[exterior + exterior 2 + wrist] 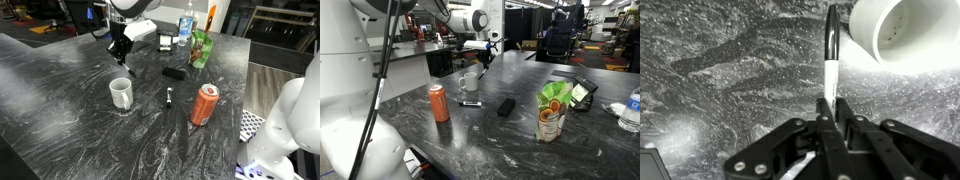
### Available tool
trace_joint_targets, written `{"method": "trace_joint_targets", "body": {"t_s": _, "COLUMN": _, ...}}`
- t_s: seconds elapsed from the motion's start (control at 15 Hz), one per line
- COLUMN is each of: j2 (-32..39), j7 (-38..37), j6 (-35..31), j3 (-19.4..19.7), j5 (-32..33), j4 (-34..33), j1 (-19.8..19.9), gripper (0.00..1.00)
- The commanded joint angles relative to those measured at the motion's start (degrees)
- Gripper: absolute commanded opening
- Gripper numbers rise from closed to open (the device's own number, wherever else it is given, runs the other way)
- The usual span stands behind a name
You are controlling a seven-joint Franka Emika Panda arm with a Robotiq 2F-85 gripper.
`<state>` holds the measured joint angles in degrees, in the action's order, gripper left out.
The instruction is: Put the pen inside the mug
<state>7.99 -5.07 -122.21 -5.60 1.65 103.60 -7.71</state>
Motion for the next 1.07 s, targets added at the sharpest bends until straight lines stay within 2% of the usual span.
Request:
{"method": "trace_joint_targets", "body": {"t_s": 0.0, "j2": -6.20, "j7": 1.10, "j6": -11.55, "j3": -1.21, "j5": 1.44, "j4": 9.42, "j1": -0.79, "gripper": 0.03}}
{"method": "trace_joint_targets", "body": {"t_s": 0.27, "j2": -11.59, "j7": -1.71, "j6": -21.02, "j3": -1.77, "j5": 4.83, "j4": 15.81, "j1": -1.30, "gripper": 0.03}}
{"method": "trace_joint_targets", "body": {"t_s": 0.4, "j2": -13.97, "j7": -3.17, "j6": -24.12, "j3": -2.15, "j5": 7.20, "j4": 17.99, "j1": -1.13, "gripper": 0.03}}
{"method": "trace_joint_targets", "body": {"t_s": 0.53, "j2": -15.45, "j7": -2.57, "j6": -26.13, "j3": -2.65, "j5": 6.72, "j4": 19.73, "j1": -1.21, "gripper": 0.03}}
{"method": "trace_joint_targets", "body": {"t_s": 1.0, "j2": -16.91, "j7": 8.20, "j6": -28.98, "j3": -2.48, "j5": -10.44, "j4": 24.19, "j1": -4.55, "gripper": 0.03}}
